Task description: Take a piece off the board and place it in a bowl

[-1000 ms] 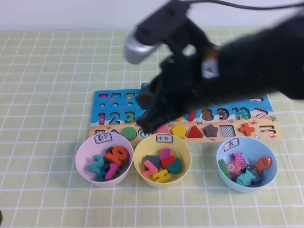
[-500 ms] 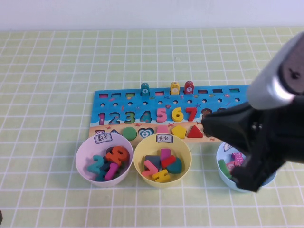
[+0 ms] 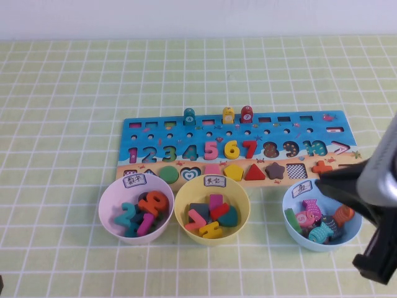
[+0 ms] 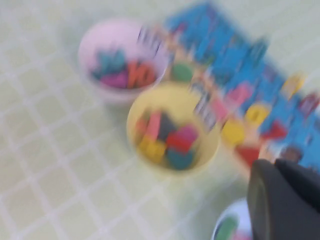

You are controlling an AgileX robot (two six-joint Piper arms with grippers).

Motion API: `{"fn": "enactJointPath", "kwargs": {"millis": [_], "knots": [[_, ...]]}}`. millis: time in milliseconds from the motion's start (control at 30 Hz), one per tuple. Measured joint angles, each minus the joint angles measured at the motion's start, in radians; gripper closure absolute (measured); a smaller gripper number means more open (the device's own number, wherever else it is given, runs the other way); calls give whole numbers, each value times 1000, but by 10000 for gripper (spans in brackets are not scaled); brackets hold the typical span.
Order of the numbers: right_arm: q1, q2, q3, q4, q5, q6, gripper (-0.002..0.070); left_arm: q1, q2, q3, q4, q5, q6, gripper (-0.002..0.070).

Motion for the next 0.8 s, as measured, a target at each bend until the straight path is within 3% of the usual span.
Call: {"fn": "enactJointPath", "kwargs": {"millis": [267, 467, 800], "knots": [[-52, -222, 328, -39, -466, 1, 694, 0, 0, 0, 0, 0, 0, 678], [-290, -434, 554, -39, -655, 1, 694, 0, 0, 0, 0, 0, 0, 678], [-666, -806, 771, -2, -684, 2, 694, 0, 0, 0, 0, 0, 0, 679]]}}
